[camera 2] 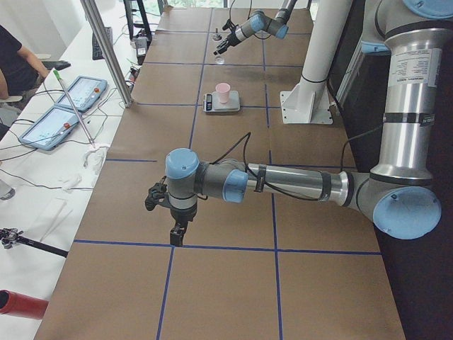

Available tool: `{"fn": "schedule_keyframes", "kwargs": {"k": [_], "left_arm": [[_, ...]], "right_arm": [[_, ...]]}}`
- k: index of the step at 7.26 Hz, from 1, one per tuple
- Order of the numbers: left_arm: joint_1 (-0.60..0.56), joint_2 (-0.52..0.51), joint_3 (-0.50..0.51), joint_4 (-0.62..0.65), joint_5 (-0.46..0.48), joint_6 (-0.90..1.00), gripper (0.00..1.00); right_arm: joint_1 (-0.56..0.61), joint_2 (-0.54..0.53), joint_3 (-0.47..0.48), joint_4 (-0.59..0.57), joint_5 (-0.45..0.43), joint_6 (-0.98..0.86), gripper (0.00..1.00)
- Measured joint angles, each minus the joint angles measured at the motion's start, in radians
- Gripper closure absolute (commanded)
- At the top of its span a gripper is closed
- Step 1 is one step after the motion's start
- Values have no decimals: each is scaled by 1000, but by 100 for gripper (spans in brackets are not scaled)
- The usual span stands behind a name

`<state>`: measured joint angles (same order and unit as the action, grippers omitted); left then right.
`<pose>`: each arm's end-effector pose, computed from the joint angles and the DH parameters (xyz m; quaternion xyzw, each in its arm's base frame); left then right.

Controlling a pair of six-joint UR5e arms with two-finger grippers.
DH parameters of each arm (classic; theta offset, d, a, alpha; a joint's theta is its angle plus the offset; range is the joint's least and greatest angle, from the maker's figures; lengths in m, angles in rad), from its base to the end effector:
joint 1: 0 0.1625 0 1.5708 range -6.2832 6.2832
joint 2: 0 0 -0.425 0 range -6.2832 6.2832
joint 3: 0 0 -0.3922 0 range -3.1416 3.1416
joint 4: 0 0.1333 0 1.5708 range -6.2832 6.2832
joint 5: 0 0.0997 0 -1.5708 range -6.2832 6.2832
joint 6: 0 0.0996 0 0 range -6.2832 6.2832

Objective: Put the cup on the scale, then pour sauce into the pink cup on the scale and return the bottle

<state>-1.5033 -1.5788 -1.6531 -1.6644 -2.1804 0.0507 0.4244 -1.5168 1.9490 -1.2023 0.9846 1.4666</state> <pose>-0.0419 -0.5109 0.6142 0.0851 0.2996 0.0836 0.9466 -0.3854 -0.3809 0.4088 0.3543 -0.2907 0.2517 0.8524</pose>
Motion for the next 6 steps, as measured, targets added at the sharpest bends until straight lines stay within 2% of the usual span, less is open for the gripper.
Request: {"fn": "schedule_keyframes", "kwargs": {"k": [3,6], "left_arm": [[0,0,-2,2,1,0,0],[0,0,-2,3,1,0,0]], "right_arm": [[26,6,8,-101,83,-18,100],[33,4,5,-110,109,-14,100]]}}
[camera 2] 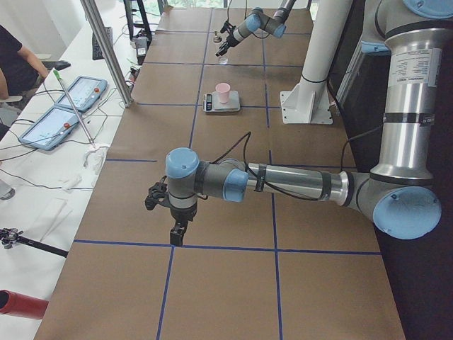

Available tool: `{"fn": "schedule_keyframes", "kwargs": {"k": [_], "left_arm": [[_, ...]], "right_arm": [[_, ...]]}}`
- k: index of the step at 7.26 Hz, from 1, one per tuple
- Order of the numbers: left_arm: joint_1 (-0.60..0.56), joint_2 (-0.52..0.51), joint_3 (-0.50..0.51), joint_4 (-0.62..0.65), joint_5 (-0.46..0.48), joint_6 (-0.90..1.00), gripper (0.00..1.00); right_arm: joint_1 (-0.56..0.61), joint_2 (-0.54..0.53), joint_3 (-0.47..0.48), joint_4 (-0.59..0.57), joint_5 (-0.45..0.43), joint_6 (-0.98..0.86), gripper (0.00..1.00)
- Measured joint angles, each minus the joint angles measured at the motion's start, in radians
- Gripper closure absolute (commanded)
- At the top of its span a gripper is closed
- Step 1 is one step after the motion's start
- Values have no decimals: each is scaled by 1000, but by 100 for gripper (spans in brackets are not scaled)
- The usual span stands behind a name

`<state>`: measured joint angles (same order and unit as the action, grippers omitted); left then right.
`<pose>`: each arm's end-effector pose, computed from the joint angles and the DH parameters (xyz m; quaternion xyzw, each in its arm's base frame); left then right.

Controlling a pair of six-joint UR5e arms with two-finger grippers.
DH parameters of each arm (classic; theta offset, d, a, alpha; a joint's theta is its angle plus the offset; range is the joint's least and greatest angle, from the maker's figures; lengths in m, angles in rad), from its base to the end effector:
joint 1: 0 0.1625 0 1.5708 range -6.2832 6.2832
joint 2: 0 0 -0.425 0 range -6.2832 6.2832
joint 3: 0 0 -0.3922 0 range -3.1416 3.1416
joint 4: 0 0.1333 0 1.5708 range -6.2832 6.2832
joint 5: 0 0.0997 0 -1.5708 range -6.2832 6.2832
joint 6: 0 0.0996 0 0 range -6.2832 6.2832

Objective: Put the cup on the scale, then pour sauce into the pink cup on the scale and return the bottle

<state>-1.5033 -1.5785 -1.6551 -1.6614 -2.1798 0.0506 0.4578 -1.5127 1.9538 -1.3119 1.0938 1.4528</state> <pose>-0.0420 -0.5107 0.6137 0.0845 0.2993 0.0834 0.9468 -0.3807 -0.3871 0.4228 0.3074 -0.2565 0.2342 0.8859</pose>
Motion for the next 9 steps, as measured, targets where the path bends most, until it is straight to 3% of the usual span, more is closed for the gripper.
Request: {"fn": "schedule_keyframes", "kwargs": {"k": [6,9], "left_arm": [[0,-2,0,0,0,0,0],[0,-2,0,0,1,0,0]], "right_arm": [[-2,4,-27,8,-50,91,100],[-7,6,-43,10,-118,173,100]]}}
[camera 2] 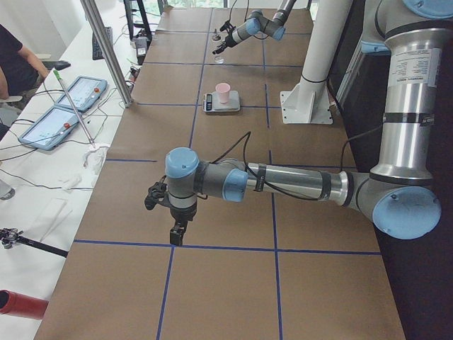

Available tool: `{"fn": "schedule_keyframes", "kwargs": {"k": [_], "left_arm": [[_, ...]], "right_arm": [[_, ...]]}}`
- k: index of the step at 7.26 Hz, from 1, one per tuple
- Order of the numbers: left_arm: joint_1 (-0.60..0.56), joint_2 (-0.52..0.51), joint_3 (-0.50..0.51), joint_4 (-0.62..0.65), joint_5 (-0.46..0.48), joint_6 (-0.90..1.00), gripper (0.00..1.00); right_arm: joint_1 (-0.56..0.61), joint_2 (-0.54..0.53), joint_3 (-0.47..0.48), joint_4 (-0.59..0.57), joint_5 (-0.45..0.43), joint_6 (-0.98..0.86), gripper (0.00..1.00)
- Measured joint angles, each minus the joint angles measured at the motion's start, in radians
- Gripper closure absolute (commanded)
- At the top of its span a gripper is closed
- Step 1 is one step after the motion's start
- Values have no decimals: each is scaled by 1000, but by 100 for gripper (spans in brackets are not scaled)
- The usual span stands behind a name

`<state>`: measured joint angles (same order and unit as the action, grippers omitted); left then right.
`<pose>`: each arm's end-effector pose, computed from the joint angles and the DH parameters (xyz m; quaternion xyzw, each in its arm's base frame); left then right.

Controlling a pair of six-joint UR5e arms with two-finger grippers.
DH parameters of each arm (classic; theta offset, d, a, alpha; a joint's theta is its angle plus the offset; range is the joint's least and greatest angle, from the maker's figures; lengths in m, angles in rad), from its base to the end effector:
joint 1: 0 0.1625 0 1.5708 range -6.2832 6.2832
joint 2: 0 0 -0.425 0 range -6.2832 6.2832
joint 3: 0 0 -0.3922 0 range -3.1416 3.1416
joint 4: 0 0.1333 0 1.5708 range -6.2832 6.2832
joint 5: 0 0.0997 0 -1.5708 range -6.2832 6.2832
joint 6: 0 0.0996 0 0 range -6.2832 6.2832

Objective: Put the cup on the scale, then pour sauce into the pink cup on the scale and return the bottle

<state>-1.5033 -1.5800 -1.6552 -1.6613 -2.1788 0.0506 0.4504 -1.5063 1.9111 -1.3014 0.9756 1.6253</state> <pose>-0.0420 -0.5114 0.6129 0.0852 0.2988 0.0835 0.9468 -0.3833 -0.3955 0.4343 0.3335 -0.2556 0.3193 0.8494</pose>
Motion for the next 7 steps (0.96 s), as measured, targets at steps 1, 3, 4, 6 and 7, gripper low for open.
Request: {"fn": "schedule_keyframes", "kwargs": {"k": [1,3,4,6,7], "left_arm": [[0,0,0,0,0,0,0],[0,0,0,0,1,0,0],[0,0,0,0,1,0,0],[1,-1,0,0,1,0,0],[1,-3,0,1,1,0,0]], "right_arm": [[-1,-1,-3,0,-10,16,100],[-7,0,-8,1,-14,23,100],[-12,2,-16,1,-14,25,100],[-17,4,-31,1,-14,25,100],[-17,4,-32,1,-13,24,100]]}}
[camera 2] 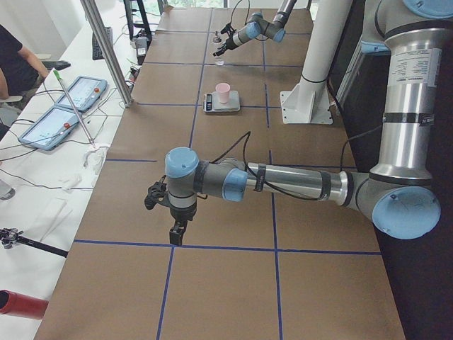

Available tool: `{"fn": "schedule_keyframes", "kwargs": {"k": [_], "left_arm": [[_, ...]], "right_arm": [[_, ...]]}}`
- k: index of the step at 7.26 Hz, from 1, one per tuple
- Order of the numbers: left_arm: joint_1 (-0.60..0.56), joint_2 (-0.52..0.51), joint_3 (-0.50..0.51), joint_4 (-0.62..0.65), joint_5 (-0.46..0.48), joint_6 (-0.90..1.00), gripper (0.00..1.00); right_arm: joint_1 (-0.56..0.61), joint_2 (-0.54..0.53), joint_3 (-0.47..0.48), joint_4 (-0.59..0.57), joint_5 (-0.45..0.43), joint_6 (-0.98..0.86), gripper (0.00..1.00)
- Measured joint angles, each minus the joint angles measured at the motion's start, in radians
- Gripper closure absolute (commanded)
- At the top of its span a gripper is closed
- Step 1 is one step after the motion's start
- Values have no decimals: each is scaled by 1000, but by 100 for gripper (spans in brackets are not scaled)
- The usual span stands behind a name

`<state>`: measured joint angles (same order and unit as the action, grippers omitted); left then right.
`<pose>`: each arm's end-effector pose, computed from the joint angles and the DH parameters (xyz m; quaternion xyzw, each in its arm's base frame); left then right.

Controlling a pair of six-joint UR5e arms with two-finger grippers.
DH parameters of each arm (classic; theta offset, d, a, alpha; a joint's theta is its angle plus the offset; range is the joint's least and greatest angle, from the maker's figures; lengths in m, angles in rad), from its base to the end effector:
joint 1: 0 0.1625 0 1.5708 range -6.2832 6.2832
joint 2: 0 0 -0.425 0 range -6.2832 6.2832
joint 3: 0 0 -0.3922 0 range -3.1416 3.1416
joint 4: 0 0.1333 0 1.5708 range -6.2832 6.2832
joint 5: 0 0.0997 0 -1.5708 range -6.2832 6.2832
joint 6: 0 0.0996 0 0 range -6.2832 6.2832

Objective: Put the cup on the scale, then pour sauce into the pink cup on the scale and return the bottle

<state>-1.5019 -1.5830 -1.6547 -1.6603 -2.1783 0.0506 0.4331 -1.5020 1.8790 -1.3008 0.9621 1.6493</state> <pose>-0.0412 -0.5127 0.6118 0.0857 0.2986 0.0844 0.9468 -0.3946 -0.3920 0.4472 0.3332 -0.2484 0.3210 0.8510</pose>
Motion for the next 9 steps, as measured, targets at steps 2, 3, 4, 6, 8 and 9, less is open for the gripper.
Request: {"fn": "schedule_keyframes", "kwargs": {"k": [2,3,4,6,8,9], "left_arm": [[0,-2,1,0,1,0,0],[0,-3,1,1,1,0,0],[0,-3,1,1,2,0,0],[0,-4,1,1,2,0,0],[0,-5,1,1,2,0,0],[0,-6,2,1,2,0,0]], "right_arm": [[-1,1,0,0,2,-5,100],[-2,2,0,0,4,-8,100],[-2,2,0,0,6,-10,100],[-1,3,0,0,8,-12,81],[-1,3,0,0,9,-21,64],[-1,3,0,0,9,-32,56]]}}
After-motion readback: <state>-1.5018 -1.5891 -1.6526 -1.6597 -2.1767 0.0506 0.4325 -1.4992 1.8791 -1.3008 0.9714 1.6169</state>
